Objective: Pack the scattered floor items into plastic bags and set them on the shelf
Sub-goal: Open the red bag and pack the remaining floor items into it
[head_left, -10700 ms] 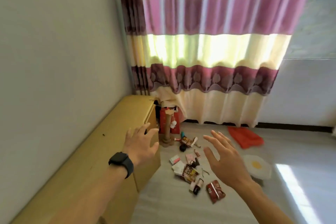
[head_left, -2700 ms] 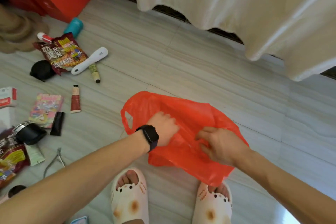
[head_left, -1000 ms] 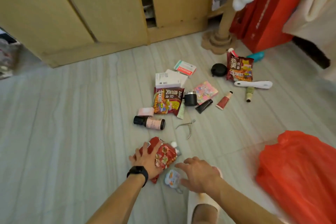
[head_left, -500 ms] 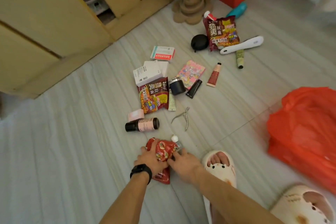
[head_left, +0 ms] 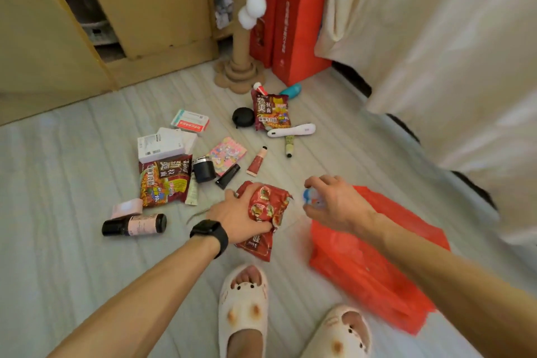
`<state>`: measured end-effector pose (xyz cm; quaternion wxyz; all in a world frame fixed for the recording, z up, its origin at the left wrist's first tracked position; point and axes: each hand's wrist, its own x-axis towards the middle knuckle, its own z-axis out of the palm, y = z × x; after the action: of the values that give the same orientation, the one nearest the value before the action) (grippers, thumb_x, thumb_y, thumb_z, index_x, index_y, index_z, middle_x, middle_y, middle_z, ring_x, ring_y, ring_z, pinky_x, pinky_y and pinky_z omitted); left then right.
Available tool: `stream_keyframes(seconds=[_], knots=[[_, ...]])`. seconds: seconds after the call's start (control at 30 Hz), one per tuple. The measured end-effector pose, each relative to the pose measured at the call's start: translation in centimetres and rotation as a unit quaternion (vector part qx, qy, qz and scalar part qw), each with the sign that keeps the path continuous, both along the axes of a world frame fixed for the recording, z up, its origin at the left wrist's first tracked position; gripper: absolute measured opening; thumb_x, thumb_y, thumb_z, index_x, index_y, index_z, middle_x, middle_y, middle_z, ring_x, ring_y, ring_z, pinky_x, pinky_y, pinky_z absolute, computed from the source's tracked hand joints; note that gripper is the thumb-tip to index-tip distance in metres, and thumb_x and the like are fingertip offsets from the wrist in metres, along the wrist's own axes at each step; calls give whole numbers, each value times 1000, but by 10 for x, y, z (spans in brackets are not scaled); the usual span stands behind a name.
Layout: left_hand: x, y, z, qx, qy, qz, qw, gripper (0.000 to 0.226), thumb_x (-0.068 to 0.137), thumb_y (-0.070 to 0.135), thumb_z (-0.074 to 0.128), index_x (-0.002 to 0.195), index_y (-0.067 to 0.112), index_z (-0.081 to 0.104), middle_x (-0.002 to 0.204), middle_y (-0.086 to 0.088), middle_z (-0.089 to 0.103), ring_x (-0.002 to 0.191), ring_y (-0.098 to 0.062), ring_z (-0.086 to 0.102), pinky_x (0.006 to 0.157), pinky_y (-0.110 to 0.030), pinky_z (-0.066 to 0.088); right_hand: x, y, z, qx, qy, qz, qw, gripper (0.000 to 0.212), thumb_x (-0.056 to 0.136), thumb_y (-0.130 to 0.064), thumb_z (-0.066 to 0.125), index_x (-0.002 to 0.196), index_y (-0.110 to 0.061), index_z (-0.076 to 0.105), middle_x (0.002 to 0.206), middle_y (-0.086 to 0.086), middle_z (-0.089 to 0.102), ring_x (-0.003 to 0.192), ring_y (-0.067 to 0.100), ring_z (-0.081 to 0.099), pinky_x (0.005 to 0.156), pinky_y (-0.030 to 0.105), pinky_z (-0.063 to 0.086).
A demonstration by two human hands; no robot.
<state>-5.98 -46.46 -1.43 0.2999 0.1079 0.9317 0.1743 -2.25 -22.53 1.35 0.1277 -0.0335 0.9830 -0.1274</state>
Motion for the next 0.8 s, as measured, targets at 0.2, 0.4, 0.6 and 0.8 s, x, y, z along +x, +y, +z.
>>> stream_keyframes(seconds=[0.2, 0.4, 0.6, 0.8], knots=[[16, 147, 15, 39, 2, -167, 985, 93, 64, 81, 56, 141, 52, 12, 126, -16, 43, 99, -41, 61, 80, -39, 50, 93, 96, -17, -204, 25, -405, 891, 20, 81, -43, 70, 95, -32, 60, 84, -7, 68, 80, 18, 65, 74, 38, 53], [41, 240, -36, 15, -22, -169, 985, 94, 77, 76, 51, 151, 38, 8, 142, -22, 33, 119, -41, 50, 89, -41, 45, 147, 125, -80, -168, 17, -509, 844, 25, 92, -47, 58, 110, -30, 55, 95, 4, 69, 78, 14, 62, 78, 40, 52], [60, 235, -98, -33, 31, -290, 956, 72, 96, 58, 33, 155, 35, -3, 161, -14, 10, 137, -38, 30, 104, -48, 33, 174, 131, -139, 33, -214, -371, 903, 79, 87, -75, 30, 154, -41, 5, 164, -5, 7, 147, 29, 23, 116, 50, 23], [40, 201, -106, -247, 146, -422, 860, 65, 100, 33, 39, 156, 30, 6, 149, -14, 31, 129, -32, 34, 103, -41, 30, 177, 153, -116, 80, -244, -332, 907, 94, 84, -68, 48, 153, -41, -10, 164, 7, -12, 147, 32, 22, 115, 48, 27]])
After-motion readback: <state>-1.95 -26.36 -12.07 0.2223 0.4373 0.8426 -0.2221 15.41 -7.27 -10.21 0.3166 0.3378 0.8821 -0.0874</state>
